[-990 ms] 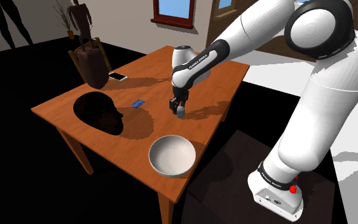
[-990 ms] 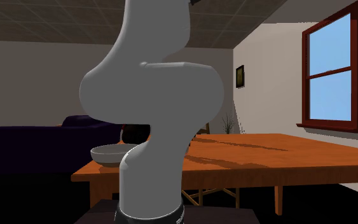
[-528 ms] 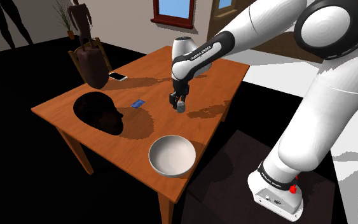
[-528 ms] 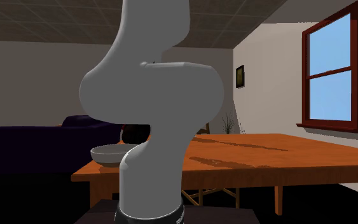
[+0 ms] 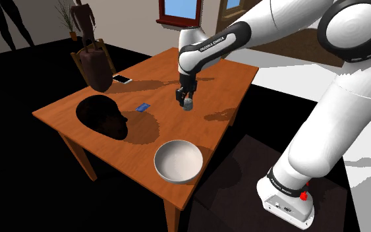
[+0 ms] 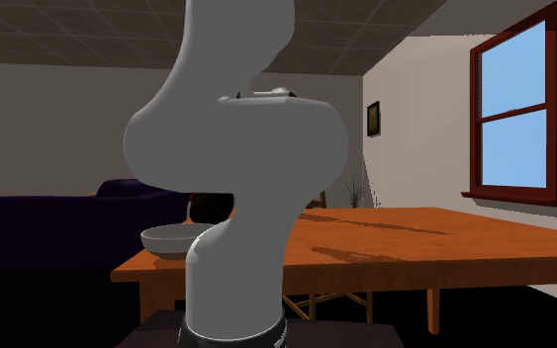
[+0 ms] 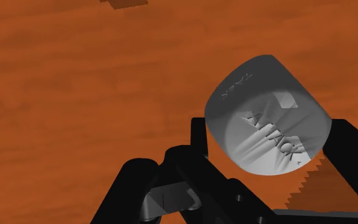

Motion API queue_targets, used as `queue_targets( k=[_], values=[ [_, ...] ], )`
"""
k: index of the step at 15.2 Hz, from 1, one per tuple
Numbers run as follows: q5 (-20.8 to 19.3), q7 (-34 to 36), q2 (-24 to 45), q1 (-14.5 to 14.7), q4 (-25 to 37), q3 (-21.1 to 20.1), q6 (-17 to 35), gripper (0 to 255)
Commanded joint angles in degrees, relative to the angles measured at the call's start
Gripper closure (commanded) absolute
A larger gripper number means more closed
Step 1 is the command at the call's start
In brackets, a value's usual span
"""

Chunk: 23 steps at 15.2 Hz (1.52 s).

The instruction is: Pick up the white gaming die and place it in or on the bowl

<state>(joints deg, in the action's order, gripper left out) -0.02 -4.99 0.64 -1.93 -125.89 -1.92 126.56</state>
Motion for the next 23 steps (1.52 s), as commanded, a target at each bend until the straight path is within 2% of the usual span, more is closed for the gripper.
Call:
queue_targets(
  k=[1,6,15,23],
  values=[
    [0.03,0.04,-0.70,0.02,0.89,-0.02,-1.61,255],
    [0.09,-0.01,-2.34,0.02,2.94,-0.02,-5.31,255],
    [1.99,10.30,-12.68,5.38,-7.79,-6.14,-4.81,255],
    [5.40,20.17,-18.99,10.78,-12.91,-12.90,-5.64,255]
  ],
)
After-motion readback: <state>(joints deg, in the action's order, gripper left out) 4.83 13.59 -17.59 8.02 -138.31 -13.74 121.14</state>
